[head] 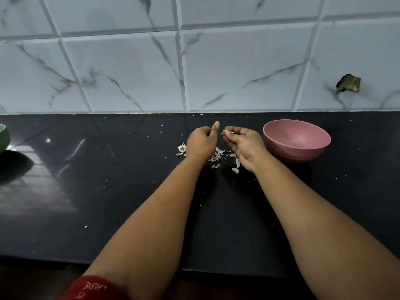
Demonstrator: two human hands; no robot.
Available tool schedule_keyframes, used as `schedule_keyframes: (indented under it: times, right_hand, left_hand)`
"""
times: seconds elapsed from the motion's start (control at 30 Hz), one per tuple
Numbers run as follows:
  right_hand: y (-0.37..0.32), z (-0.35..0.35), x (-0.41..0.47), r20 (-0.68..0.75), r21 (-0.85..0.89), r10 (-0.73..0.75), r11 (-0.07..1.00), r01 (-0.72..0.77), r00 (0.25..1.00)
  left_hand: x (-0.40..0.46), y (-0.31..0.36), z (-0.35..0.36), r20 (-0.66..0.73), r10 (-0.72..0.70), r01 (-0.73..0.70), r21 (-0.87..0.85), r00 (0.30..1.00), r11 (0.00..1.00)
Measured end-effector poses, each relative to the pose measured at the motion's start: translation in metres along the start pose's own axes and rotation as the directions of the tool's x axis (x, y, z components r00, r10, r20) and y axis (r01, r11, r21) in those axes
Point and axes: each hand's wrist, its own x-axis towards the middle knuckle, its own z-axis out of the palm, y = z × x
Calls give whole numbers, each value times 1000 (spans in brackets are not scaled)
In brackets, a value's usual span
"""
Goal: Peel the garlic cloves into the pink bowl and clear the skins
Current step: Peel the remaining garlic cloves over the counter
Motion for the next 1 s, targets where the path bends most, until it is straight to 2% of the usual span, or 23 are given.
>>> schedule_keyframes:
  times: [0.13,0.33,0.47,0.7,0.77,0.87,1.0]
  right_hand:
    - [-1,0,-1,-11,-60,-24,998,23,1000]
    - [-2,-3,0,-72,-193,-96,978,81,993]
    - [3,-3,3,-40,-297,-140,947,122,989]
    - [6,-5,7,-3,-349,-143,928,133,990]
    - [8,-7,8,-12,-440,-173,886,150,985]
    - [9,-10,8,23,-621,-252,755,211,967]
    - [12,-11,8,87,-715,-295,647,266,951]
  left_hand:
    - [1,-3,1,-41,47,-47,3,998,999]
    - [1,-2,2,-68,42,-51,-140,997,989]
    - [-2,2,4,47,3,10,-270,999,963]
    - [0,-4,3,65,15,0,-225,998,974]
    - [-1,-4,1,89,29,-9,-212,996,977]
    - [-4,-4,0,110,95,-86,-87,989,993]
    - [-5,-2,-2,82,121,-120,-13,989,993]
